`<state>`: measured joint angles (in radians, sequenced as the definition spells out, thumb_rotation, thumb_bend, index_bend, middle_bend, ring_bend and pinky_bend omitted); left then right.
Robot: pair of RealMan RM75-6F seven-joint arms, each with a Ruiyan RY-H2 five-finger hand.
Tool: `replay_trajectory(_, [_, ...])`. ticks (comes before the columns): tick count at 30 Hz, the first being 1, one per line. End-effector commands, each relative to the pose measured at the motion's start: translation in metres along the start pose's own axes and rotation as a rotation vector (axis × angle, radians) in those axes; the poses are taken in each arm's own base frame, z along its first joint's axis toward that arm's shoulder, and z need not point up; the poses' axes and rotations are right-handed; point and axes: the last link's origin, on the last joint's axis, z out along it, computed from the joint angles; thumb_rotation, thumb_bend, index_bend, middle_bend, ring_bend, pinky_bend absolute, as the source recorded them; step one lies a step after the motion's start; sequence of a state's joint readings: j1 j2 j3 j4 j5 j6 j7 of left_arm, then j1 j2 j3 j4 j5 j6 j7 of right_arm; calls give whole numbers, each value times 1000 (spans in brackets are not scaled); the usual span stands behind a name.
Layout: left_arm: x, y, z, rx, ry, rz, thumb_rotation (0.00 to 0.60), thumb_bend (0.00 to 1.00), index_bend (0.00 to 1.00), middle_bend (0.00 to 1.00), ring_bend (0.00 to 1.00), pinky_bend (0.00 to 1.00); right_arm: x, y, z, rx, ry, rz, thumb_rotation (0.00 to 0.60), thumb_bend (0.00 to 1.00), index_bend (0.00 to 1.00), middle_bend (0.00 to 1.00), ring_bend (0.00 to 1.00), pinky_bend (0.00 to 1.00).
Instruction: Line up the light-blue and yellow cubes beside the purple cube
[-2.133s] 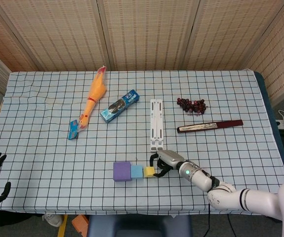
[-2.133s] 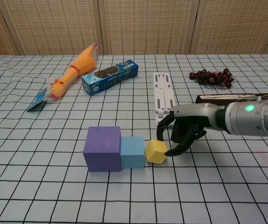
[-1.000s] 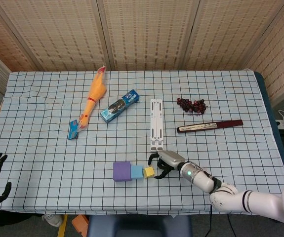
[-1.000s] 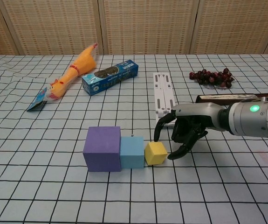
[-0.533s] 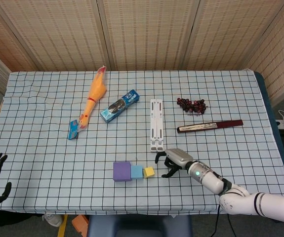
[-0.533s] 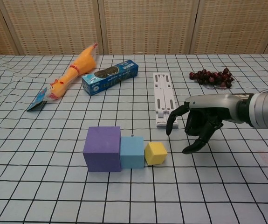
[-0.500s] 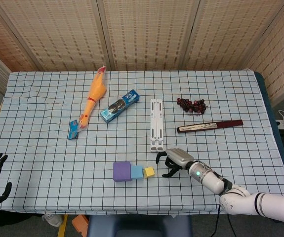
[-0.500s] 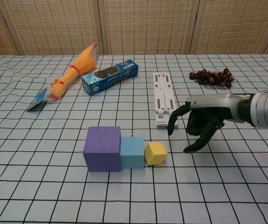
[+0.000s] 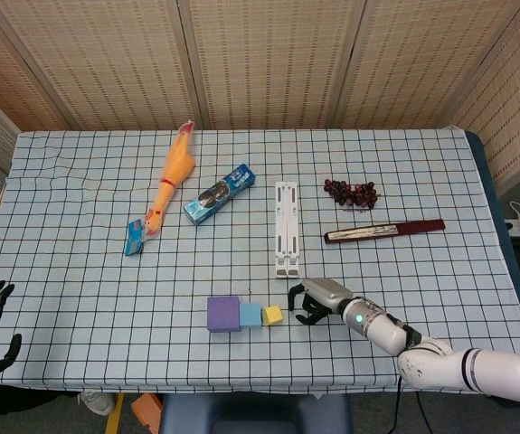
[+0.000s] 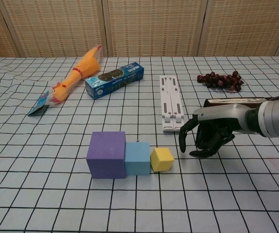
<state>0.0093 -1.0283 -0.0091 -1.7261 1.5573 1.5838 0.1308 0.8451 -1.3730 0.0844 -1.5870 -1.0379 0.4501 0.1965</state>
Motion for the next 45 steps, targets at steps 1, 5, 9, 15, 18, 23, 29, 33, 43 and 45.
replay_trajectory(1, [0,0,0,0,1,-1,600,446,0,0,34,320,-1,0,1,1,-2,1,600,328,475,928,1000,1000])
replay_trajectory(5, [0,0,0,0,0,0,600,446,0,0,35,320,-3,-1,3,5,-6,7,600,329,475,929,1000,1000])
replay_trajectory(9, [0,0,0,-1,-1,-1,600,446,0,0,34,320,-5,-1,5,9,-16,14,600,329,475,929,1000,1000])
replay_trajectory(15, [0,0,0,-2,-1,-2,600,446,0,0,34,320,-6,-2,6,13,-23,21,600,330,473,929,1000,1000])
replay_trajectory(18, [0,0,0,-2,-1,-2,600,446,0,0,35,320,-7,-3,7,22,-20,29,600,330,469,930,1000,1000])
replay_trajectory(23, [0,0,0,-3,-1,-1,600,444,0,0,35,321,-7,-3,7,33,-17,35,600,330,463,930,1000,1000])
replay_trajectory(29, [0,0,0,-4,-3,-2,600,446,0,0,35,320,-10,-2,9,35,-34,43,600,329,457,930,1000,1000])
replay_trajectory(33, [0,0,0,-3,-2,-4,600,447,0,0,35,320,-11,-3,10,38,-45,53,600,330,454,930,1000,1000])
replay_trajectory(43, [-1,0,0,-6,-6,-3,600,447,0,0,35,320,-11,-6,11,57,-40,69,600,329,439,930,1000,1000])
replay_trajectory(45, [-1,0,0,-6,-7,-3,600,446,0,0,34,320,-11,-6,11,60,-39,69,600,330,439,930,1000,1000])
